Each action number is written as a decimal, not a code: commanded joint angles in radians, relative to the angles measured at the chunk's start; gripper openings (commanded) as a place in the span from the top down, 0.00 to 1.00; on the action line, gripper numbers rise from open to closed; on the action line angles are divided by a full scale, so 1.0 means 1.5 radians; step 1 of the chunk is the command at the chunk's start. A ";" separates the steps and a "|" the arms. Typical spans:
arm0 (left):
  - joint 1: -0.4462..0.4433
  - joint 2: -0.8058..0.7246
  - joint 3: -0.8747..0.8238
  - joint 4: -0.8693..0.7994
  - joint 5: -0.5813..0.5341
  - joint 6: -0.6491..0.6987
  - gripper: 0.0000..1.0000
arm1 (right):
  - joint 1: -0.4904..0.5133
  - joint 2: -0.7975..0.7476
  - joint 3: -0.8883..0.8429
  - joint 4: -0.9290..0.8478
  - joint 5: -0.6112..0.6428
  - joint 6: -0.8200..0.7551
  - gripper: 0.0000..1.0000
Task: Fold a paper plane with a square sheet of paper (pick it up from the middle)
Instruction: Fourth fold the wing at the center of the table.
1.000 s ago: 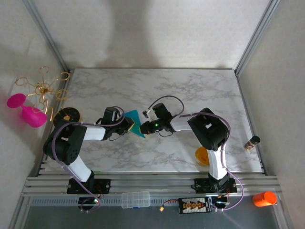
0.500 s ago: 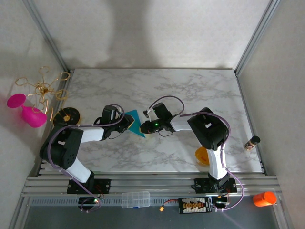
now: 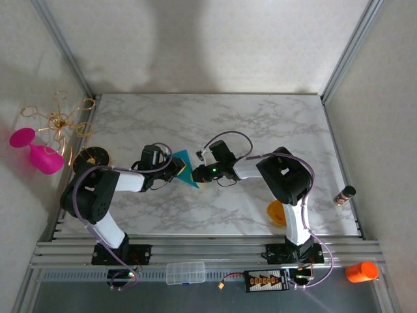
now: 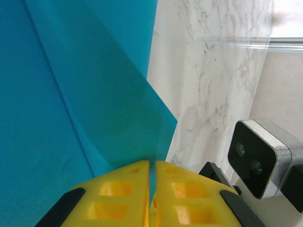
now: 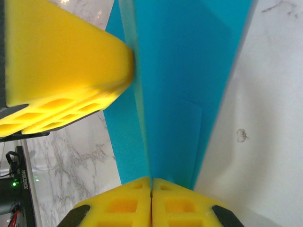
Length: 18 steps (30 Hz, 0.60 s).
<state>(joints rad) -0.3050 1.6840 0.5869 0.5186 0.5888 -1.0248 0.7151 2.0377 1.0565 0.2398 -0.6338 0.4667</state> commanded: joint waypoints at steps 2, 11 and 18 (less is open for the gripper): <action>0.003 0.012 0.019 0.027 0.018 -0.004 0.88 | -0.002 0.025 -0.019 -0.035 0.010 0.003 0.87; 0.002 0.035 0.030 0.019 0.024 0.010 0.88 | -0.003 0.030 -0.014 -0.052 0.011 -0.001 0.82; 0.002 0.038 0.036 0.005 0.015 0.016 0.88 | -0.005 0.033 -0.013 -0.059 0.014 -0.002 0.85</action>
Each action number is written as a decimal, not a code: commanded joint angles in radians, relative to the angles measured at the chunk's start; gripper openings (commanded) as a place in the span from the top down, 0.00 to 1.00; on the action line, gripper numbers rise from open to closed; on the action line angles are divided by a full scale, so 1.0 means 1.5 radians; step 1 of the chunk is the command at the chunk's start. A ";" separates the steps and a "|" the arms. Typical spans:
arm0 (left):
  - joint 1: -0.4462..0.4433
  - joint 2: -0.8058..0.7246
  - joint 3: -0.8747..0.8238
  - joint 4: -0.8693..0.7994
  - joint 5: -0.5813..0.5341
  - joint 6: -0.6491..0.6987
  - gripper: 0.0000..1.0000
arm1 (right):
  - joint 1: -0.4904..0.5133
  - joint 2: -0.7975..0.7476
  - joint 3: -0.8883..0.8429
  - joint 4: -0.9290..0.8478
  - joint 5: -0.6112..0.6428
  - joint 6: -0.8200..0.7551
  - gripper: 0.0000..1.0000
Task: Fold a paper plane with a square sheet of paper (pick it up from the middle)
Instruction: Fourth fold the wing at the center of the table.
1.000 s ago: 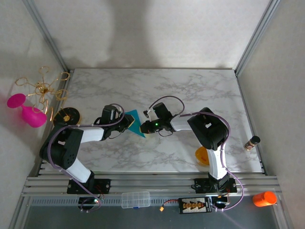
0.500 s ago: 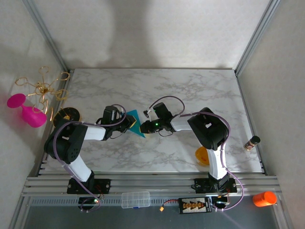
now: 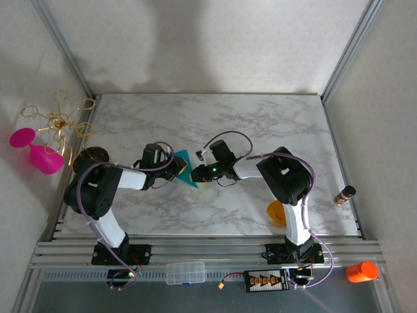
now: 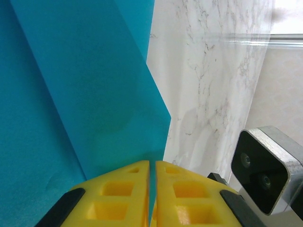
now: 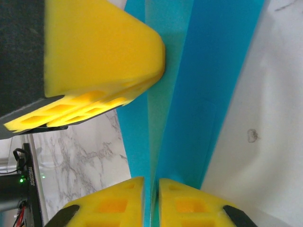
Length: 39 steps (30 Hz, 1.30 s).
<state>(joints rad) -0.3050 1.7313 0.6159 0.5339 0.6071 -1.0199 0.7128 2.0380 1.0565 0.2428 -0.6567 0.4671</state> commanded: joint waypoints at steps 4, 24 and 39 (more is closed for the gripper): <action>0.002 0.007 0.022 -0.011 0.000 0.017 0.88 | -0.005 0.037 -0.013 -0.064 0.030 -0.005 0.88; 0.013 -0.031 -0.012 0.031 0.024 0.001 0.87 | -0.009 0.049 -0.009 -0.085 0.035 0.006 0.94; 0.008 0.028 0.016 0.028 0.024 0.007 0.89 | -0.009 0.059 0.003 -0.108 0.038 0.003 0.89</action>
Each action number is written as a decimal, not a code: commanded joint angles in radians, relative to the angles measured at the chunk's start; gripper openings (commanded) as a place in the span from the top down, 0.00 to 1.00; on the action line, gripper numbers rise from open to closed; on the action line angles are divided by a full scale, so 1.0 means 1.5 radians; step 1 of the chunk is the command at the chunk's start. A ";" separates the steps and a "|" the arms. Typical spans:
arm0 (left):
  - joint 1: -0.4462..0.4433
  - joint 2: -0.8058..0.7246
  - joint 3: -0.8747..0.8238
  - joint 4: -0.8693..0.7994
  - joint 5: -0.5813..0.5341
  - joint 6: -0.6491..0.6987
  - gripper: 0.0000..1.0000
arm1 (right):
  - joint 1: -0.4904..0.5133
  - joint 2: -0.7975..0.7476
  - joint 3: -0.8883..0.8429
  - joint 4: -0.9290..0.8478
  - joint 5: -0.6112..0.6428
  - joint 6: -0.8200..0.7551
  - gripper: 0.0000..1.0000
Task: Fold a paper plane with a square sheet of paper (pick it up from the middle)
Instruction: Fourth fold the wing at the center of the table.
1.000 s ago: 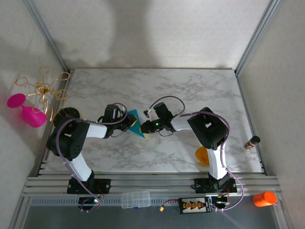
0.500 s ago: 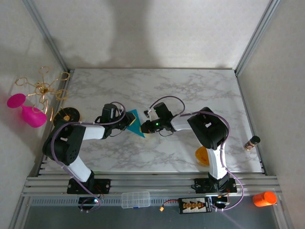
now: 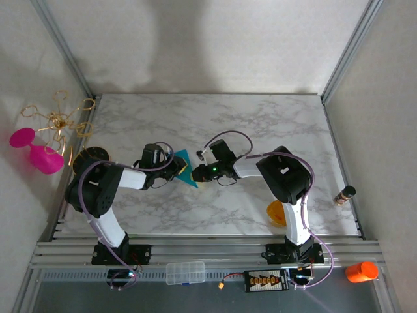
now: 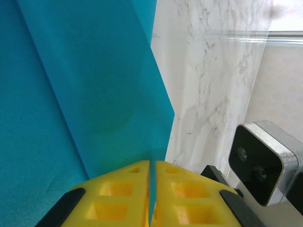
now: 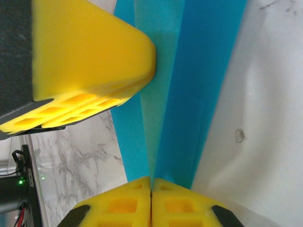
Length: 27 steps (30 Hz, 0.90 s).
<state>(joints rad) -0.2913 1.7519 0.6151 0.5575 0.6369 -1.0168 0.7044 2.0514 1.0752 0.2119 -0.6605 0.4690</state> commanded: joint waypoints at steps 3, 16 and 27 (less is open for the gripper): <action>0.000 0.017 0.016 0.005 -0.003 0.007 0.89 | -0.004 0.052 -0.007 -0.093 0.040 0.001 0.87; 0.003 0.021 0.013 -0.009 -0.017 0.014 0.90 | -0.003 0.061 -0.001 -0.111 0.039 0.004 0.90; 0.002 0.031 0.015 -0.007 -0.019 0.015 0.90 | -0.003 0.065 0.006 -0.131 0.048 -0.002 0.94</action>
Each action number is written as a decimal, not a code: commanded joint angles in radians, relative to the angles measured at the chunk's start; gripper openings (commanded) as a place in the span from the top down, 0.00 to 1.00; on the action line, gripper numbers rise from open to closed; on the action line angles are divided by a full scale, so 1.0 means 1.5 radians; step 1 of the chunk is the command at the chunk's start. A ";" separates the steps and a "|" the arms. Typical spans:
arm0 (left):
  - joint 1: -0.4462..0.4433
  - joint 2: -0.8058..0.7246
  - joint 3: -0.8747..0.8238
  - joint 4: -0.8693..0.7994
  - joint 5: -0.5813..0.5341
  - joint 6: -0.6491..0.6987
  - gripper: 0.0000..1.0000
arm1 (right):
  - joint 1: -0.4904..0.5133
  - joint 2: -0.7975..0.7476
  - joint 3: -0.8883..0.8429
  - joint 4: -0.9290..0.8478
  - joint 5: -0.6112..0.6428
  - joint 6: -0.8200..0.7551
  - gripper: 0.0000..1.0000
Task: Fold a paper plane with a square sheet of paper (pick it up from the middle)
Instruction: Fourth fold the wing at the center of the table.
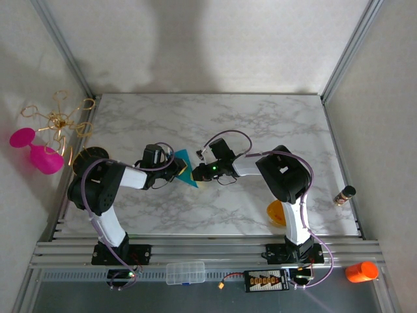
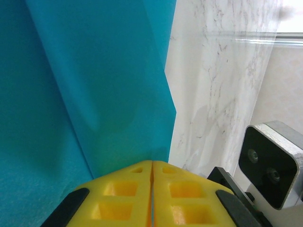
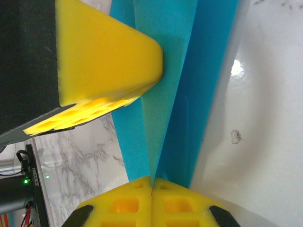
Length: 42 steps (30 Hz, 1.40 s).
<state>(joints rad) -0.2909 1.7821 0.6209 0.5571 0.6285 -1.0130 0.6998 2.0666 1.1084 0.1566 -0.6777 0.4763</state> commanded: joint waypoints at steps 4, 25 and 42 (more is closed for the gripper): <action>0.003 0.012 0.011 -0.007 -0.016 0.014 0.90 | 0.000 0.058 -0.013 -0.101 0.061 -0.006 0.94; 0.003 0.038 0.020 -0.017 -0.004 0.028 0.87 | 0.000 0.058 -0.010 -0.108 0.060 -0.009 0.89; 0.004 0.045 0.019 -0.044 -0.018 0.039 0.88 | 0.000 -0.026 0.020 -0.138 0.011 0.028 0.82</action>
<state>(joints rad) -0.2909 1.8187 0.6464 0.5468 0.6369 -0.9791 0.6983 2.0518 1.1362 0.0658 -0.6895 0.5098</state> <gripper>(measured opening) 0.122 0.176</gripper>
